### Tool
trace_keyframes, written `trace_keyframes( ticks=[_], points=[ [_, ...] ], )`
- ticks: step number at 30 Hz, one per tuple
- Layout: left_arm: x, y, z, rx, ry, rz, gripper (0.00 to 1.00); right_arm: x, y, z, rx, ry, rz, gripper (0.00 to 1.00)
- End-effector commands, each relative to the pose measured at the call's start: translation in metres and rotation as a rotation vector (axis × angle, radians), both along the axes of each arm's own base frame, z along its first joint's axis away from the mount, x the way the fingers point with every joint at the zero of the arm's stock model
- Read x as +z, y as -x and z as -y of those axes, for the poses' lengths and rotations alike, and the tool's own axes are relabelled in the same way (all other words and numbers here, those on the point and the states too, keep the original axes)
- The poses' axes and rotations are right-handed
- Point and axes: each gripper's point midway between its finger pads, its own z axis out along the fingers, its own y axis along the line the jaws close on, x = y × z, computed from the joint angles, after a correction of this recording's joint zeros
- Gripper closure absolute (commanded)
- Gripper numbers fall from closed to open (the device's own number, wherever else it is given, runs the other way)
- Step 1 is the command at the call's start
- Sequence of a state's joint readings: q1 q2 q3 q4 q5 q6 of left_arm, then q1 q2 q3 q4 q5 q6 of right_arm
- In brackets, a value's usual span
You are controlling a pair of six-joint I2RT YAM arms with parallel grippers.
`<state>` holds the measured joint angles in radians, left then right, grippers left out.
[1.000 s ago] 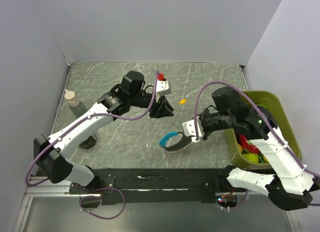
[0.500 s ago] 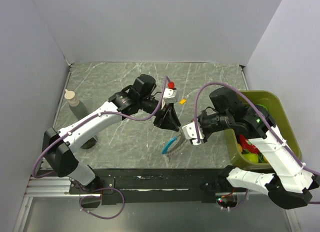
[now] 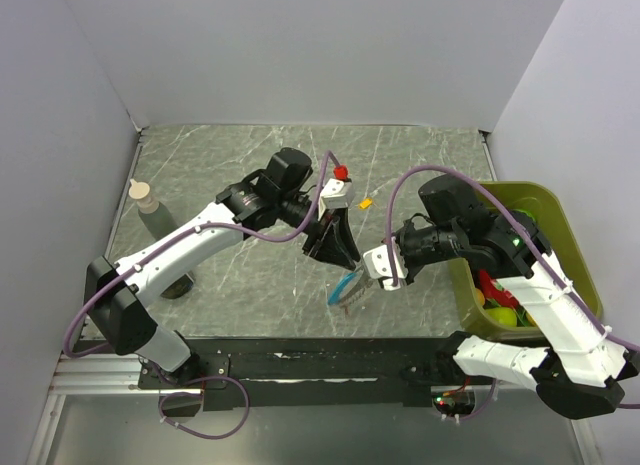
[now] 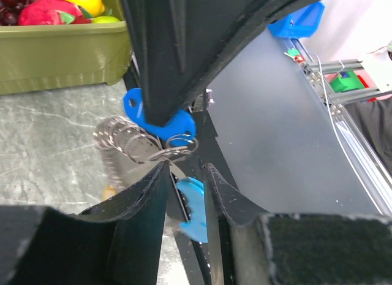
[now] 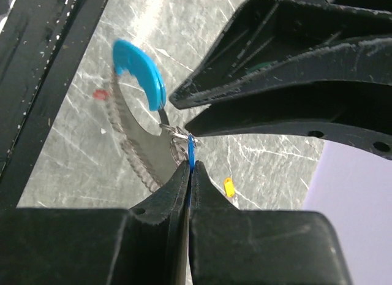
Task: Remove the keys from the keyring
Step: Remove the key from the keyring.
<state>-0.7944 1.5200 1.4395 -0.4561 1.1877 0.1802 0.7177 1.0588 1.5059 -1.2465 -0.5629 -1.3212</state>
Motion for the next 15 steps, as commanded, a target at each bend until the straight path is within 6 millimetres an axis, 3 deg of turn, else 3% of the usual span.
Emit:
trace_keyframes(
  ticks=[1,15],
  points=[
    [0.016,0.009,0.001,-0.061,0.051,0.026,0.65,0.022,-0.007,-0.007,-0.006,-0.063,0.073,1.0],
    [0.013,-0.003,0.007,0.017,0.033,0.076,0.65,0.025,0.007,-0.004,0.031,-0.082,0.055,1.0]
  ],
)
